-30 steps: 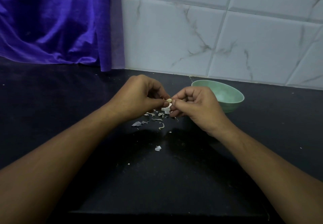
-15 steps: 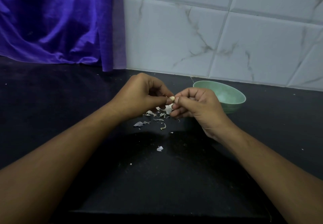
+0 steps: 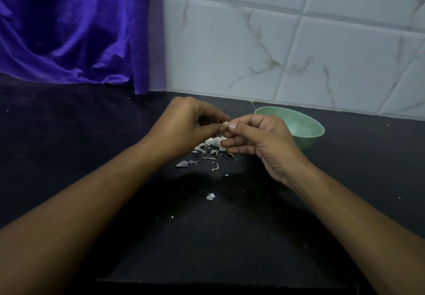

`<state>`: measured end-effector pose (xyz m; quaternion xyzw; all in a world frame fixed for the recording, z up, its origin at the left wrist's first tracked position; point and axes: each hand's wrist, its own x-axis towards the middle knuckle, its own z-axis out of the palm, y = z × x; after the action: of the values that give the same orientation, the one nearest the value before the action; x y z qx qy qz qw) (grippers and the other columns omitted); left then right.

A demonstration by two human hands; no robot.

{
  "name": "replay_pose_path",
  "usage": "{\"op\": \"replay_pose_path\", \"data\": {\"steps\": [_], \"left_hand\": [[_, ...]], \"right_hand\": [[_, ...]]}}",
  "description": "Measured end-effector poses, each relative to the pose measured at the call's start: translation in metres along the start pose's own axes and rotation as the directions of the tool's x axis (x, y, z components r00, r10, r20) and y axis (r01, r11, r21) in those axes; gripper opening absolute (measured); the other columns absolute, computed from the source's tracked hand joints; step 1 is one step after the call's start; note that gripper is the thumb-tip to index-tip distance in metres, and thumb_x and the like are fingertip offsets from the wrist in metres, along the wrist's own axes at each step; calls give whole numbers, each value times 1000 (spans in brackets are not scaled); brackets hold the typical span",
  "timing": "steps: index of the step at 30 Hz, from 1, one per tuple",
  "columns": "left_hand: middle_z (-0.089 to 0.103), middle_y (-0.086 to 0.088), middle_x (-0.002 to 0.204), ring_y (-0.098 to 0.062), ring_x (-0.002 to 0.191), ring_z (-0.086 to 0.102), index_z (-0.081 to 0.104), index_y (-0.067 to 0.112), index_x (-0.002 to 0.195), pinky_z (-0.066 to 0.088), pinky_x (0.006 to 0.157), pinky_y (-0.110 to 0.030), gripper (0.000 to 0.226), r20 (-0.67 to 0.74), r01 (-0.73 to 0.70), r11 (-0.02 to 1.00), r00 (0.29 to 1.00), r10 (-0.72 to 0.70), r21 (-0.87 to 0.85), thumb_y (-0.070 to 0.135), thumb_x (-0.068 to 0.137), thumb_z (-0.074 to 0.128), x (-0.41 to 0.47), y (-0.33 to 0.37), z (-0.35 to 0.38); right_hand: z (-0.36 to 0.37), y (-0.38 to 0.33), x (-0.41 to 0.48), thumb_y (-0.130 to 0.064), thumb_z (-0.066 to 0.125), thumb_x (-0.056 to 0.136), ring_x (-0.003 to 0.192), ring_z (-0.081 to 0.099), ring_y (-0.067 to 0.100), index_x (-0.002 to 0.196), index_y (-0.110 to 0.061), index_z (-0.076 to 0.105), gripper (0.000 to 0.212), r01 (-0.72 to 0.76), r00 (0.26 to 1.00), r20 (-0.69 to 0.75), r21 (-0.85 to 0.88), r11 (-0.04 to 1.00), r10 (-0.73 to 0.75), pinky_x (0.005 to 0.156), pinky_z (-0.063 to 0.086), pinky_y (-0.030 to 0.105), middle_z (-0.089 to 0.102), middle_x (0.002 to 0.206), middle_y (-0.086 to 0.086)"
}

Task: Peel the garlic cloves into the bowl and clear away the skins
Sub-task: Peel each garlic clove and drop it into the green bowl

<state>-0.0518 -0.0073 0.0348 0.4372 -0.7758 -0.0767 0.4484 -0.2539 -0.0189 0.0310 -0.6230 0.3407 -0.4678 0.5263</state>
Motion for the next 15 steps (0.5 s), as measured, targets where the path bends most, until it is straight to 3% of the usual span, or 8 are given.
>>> {"op": "replay_pose_path", "data": {"steps": [4,11,15], "left_hand": [[80,7,86,-4,76,74,83,21,107,60,70,-28,17,-5,-5,1000,1000,5,-11,17,91,80,1,-2,0],[80,8,90,-6,82,75,82,23,108,60,75,-37,18,39,-38,999,999,38,-13,18,91,81,0,-4,2],[80,6,89,-7,79,75,83,22,109,61,73,-35,18,41,-18,999,999,19,-33,20,91,80,0,-4,3]], "right_hand": [[-1,-2,0,-2,68,95,72,77,22,98,3,71,7,-5,1000,6,-4,1000,5,69,64,32,77,84,14],[-1,0,-1,2,66,95,69,77,24,90,0,71,7,-14,1000,-25,-54,998,12,71,64,38,76,77,13],[0,1,-2,1,66,95,70,77,25,89,-2,71,9,2,1000,-24,-56,998,-3,70,64,37,76,78,13]]}}
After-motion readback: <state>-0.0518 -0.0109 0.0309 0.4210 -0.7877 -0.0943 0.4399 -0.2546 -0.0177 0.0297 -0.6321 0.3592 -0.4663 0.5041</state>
